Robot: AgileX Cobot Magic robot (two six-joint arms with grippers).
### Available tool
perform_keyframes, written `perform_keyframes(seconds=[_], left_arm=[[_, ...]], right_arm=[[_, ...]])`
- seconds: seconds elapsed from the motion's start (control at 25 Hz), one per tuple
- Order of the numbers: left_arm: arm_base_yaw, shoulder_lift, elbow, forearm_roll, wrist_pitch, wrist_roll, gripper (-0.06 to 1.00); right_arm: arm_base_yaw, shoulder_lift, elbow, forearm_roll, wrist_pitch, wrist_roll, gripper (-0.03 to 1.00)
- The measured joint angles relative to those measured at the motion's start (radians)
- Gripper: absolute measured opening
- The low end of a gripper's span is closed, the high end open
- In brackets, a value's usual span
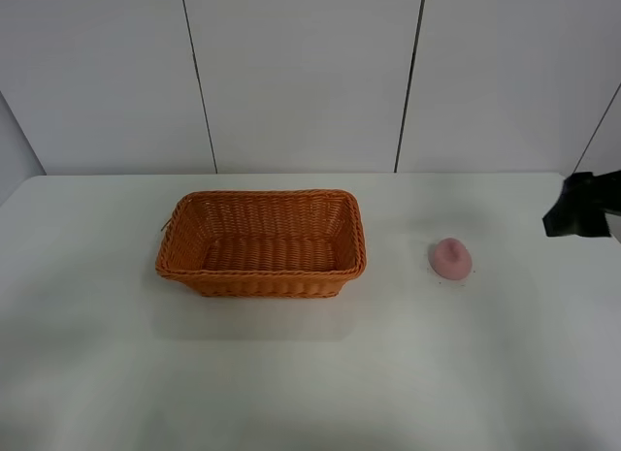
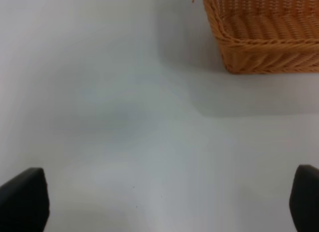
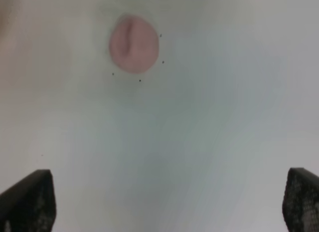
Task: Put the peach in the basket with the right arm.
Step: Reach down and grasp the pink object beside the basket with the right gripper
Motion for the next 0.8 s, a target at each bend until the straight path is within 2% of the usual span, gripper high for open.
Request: perform_keyframes(seconds=[0.28,0.44,0.6,0.8], left_arm=[[0.0,0.0,0.0,0.0,0.0,0.0,0.99],[0.0,0.0,0.0,0.0,0.0,0.0,0.99],[0.0,0.0,0.0,0.0,0.0,0.0,0.99],[0.0,0.0,0.0,0.0,0.0,0.0,0.99]], right_arm=[[0.0,0.505,-0.337,0.006,0.029,0.0,0.7],[0.0,0.7,-0.485,0.006,0.045,0.001,0.7],[0.007,0.8,-0.55,0.01,0.046,0.023,0.7],[0.075,0.815,-0.557,0.015,0.028,0.023,0.7]])
